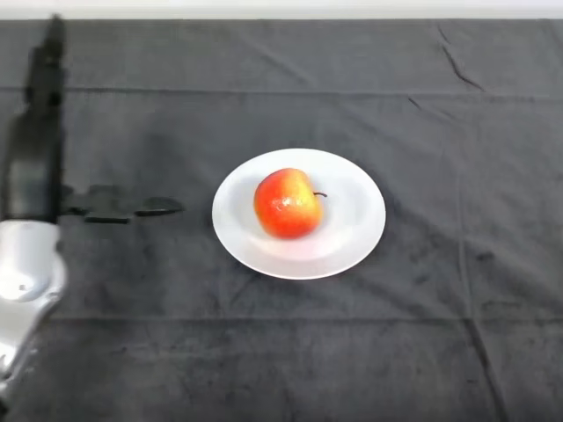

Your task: Move the apple to the plate

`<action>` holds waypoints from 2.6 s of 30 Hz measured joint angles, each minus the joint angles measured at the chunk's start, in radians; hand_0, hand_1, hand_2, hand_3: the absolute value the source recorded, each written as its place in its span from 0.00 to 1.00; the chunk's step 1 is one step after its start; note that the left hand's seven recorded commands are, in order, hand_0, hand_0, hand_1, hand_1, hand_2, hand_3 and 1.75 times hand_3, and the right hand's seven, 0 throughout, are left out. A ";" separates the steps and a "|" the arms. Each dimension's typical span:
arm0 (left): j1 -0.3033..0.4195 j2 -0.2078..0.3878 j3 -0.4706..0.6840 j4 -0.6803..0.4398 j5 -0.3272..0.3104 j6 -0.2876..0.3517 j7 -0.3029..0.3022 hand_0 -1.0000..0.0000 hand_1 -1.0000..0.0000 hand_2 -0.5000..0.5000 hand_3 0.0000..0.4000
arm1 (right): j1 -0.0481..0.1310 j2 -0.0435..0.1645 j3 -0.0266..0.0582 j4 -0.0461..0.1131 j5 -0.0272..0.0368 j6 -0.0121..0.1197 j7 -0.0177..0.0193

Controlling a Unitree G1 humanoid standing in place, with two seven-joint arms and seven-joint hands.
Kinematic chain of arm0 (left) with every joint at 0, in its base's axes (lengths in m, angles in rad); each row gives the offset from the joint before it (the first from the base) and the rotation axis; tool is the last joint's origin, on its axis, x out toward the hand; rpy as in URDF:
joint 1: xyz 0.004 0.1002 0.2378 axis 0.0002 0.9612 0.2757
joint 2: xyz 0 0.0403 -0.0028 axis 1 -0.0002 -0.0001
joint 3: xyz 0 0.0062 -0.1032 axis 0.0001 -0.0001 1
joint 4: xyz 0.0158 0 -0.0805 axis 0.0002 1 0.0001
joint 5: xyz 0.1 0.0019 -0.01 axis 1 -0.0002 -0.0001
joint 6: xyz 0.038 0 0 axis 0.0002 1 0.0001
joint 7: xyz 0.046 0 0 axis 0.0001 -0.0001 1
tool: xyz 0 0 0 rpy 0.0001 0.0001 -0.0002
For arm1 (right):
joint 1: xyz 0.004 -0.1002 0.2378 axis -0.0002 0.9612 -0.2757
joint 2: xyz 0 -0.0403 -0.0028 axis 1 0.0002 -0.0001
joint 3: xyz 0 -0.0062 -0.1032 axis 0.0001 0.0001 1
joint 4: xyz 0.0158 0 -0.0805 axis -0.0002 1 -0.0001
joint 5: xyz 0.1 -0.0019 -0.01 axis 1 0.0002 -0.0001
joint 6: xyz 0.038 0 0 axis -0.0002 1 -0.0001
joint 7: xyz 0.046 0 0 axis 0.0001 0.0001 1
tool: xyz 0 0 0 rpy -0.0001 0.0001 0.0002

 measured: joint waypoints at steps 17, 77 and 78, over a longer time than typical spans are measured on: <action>0.377 0.072 0.302 -0.163 -0.019 -0.074 0.001 1.00 1.00 0.50 0.00 | 0.001 0.000 0.0002 0.000 -0.0004 0.000 -0.0060; 0.408 -0.004 0.728 0.444 -0.159 -0.411 -0.181 1.00 1.00 0.50 0.00 | 0.002 0.001 0.0007 0.000 -0.0007 0.000 -0.0092; 0.407 -0.004 0.728 0.446 -0.158 -0.411 -0.184 1.00 1.00 0.50 0.00 | 0.002 0.001 0.0007 0.000 -0.0007 0.000 -0.0092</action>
